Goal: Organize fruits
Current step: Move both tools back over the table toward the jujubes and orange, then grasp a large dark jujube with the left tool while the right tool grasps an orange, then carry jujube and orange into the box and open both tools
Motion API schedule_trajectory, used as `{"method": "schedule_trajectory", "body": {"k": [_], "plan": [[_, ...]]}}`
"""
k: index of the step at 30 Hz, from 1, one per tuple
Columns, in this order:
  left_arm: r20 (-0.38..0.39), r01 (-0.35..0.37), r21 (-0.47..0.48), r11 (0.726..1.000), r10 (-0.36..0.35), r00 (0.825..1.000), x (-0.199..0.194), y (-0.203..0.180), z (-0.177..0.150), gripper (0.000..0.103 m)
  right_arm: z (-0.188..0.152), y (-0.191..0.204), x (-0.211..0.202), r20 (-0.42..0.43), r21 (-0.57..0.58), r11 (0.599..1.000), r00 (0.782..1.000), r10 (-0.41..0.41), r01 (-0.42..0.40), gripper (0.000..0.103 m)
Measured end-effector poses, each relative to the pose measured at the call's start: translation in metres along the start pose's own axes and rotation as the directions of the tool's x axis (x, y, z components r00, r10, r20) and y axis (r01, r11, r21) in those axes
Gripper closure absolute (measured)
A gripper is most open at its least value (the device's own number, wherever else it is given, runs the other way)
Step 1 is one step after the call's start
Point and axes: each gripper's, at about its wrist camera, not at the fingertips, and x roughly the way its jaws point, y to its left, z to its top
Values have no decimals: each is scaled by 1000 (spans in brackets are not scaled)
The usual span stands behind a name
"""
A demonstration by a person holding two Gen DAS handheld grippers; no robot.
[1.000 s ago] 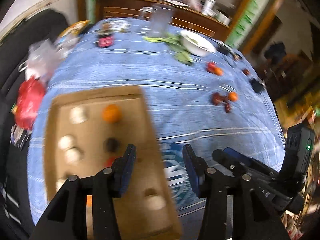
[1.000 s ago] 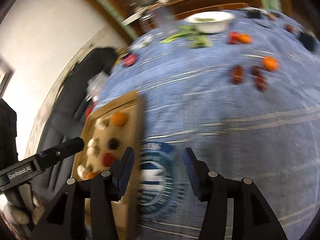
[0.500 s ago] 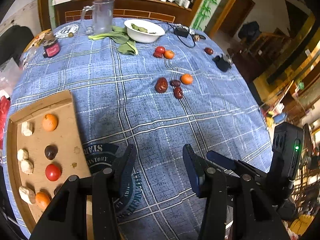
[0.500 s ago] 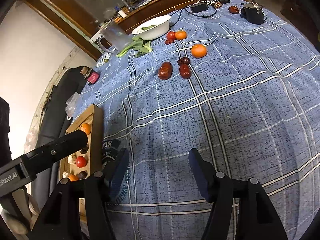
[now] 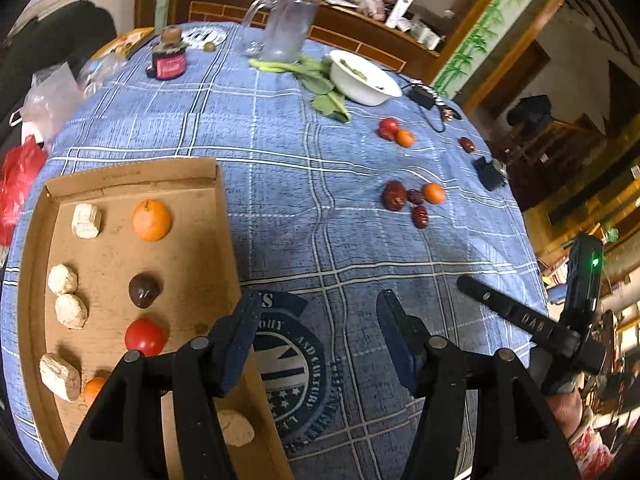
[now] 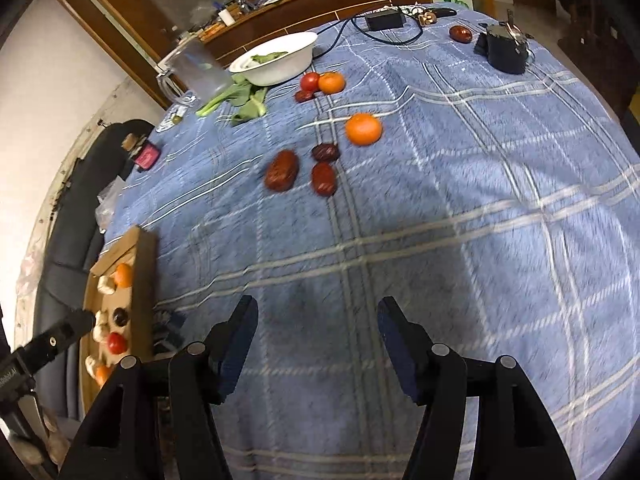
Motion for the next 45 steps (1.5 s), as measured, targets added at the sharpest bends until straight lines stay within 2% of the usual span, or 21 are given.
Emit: {"method": "schedule_trajectory", "body": {"k": [4,9,11,12,13,16,24,25,27,28,32,34,35,39,45], "plan": [[12,-47,11,999,47,999,16,-15,12,44,30,-8,13,9,-67,998,1000,-6,7,39],[10,-24,61,998,23,1000,53,-54,31,44,78,-23,27,40,-125,992,999,-16,21,42],[10,-20,95,995,19,1000,74,-73,40,47,92,-27,35,38,-153,988,999,-21,27,42],[5,-16,107,994,15,1000,85,-80,44,54,97,-29,41,31,-166,986,999,-22,27,45],[-5,-16,114,993,16,1000,96,-88,47,58,101,-30,45,23,-176,984,999,-22,26,49],[-16,-16,137,990,19,1000,121,-105,56,59,108,-34,58,0,-210,977,1000,-20,19,55],[-29,-90,229,969,100,995,166,-124,73,59,117,-38,75,-15,-240,971,1000,20,-23,55],[-31,-99,235,967,110,994,169,-124,74,63,118,-37,76,-14,-244,969,1000,20,-23,55],[-41,-104,239,966,117,992,175,-124,76,73,120,-36,79,-16,-254,967,1000,19,-23,55],[-42,-110,238,965,124,991,178,-124,77,74,121,-36,80,-18,-256,966,1000,20,-24,55],[-34,-122,228,966,133,991,184,-124,78,74,122,-33,84,-10,-275,961,1000,14,-16,55],[-31,-127,227,966,137,990,185,-125,78,75,122,-32,85,-13,-283,959,1000,27,-29,66],[-29,-128,225,966,138,990,185,-125,78,75,122,-30,85,-16,-284,958,999,30,-34,67],[-10,-129,207,970,134,991,175,-124,75,75,118,-26,82,-15,-295,955,999,30,-33,68],[35,-105,167,980,101,994,137,-118,67,75,107,-19,57,2,-287,956,998,56,-53,68]]}}
